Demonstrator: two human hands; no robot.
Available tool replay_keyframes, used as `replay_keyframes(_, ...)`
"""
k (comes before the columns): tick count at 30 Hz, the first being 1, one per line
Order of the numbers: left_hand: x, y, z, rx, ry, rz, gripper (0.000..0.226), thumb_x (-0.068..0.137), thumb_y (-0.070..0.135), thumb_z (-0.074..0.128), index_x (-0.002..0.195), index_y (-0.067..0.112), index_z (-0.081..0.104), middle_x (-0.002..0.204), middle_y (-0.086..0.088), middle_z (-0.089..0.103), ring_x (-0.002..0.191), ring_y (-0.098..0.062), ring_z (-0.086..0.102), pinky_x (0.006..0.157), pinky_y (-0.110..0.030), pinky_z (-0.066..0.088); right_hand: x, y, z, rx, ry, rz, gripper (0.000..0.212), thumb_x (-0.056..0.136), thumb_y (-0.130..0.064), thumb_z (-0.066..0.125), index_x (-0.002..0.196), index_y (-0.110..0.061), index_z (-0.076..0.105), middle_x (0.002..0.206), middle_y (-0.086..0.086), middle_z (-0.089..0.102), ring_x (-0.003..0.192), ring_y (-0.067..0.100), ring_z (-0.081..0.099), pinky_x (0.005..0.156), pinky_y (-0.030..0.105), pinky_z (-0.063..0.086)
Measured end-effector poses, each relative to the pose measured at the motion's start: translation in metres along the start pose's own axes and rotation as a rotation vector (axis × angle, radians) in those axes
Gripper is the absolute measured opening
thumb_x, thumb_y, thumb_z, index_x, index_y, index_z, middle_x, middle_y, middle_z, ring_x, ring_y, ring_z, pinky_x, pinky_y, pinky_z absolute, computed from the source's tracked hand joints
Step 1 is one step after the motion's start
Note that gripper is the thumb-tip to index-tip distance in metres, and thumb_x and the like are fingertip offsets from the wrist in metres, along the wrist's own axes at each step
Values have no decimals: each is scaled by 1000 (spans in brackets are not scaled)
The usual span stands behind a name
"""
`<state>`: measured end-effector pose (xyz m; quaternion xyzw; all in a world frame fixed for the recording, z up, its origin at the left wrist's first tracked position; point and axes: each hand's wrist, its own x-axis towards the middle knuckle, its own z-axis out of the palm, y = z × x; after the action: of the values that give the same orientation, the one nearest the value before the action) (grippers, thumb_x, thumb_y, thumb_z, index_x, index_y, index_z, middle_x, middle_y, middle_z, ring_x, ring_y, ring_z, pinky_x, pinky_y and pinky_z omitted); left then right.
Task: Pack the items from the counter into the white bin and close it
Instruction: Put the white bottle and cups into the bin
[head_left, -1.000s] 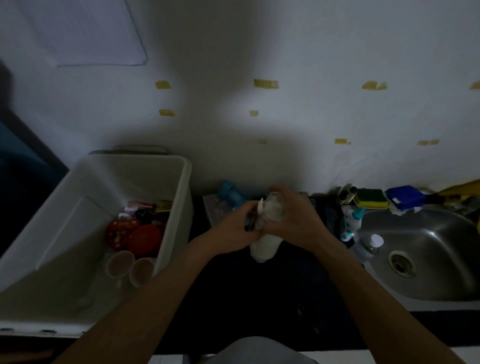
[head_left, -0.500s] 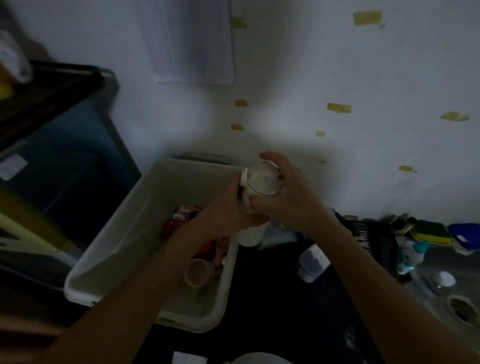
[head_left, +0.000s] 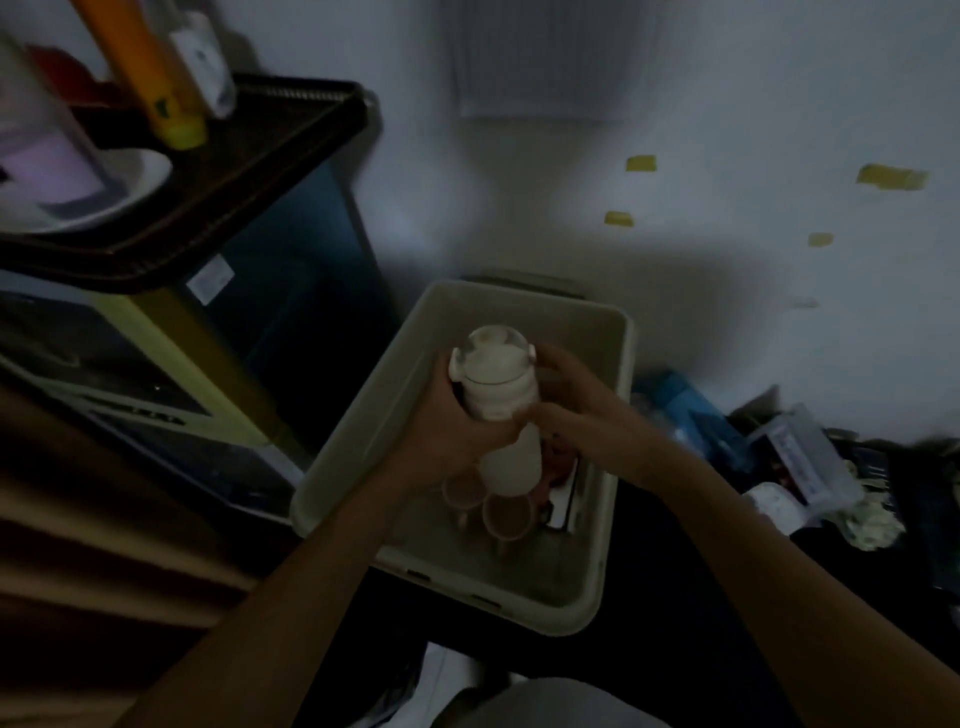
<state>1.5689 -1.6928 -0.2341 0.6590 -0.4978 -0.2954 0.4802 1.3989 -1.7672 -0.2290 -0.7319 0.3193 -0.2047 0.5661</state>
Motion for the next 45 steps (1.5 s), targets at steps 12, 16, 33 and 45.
replay_keyframes(12,-2,-62,-26,-152,-30,-204,82,67,16,88,123,24,30,120,11,50,107,-7,58,75,-16,56,27,61,87,-107,-3,109,110,59,-46,86,147,-33,21,132,-28,41,119,-15,44,100,12,42)
replay_keyframes(16,1,-74,-34,-126,-136,-296,82,67,28,88,127,24,31,133,2,49,115,-14,57,80,-24,56,28,74,98,-105,34,155,101,58,-43,87,140,-37,28,128,-24,47,115,-6,50,93,22,48)
replay_keyframes(33,18,-132,-50,507,-388,-475,54,93,43,55,139,18,42,144,-11,38,125,-29,48,97,-34,45,37,118,136,-401,-213,361,102,69,-47,80,151,-31,20,146,1,42,126,24,48,97,37,45)
replay_keyframes(45,23,-165,-48,736,-676,-495,49,96,15,44,145,15,40,144,-14,45,123,-31,50,91,-28,41,55,141,153,-498,-276,632,81,80,-47,72,146,-15,35,141,12,47,124,29,50,92,30,42)
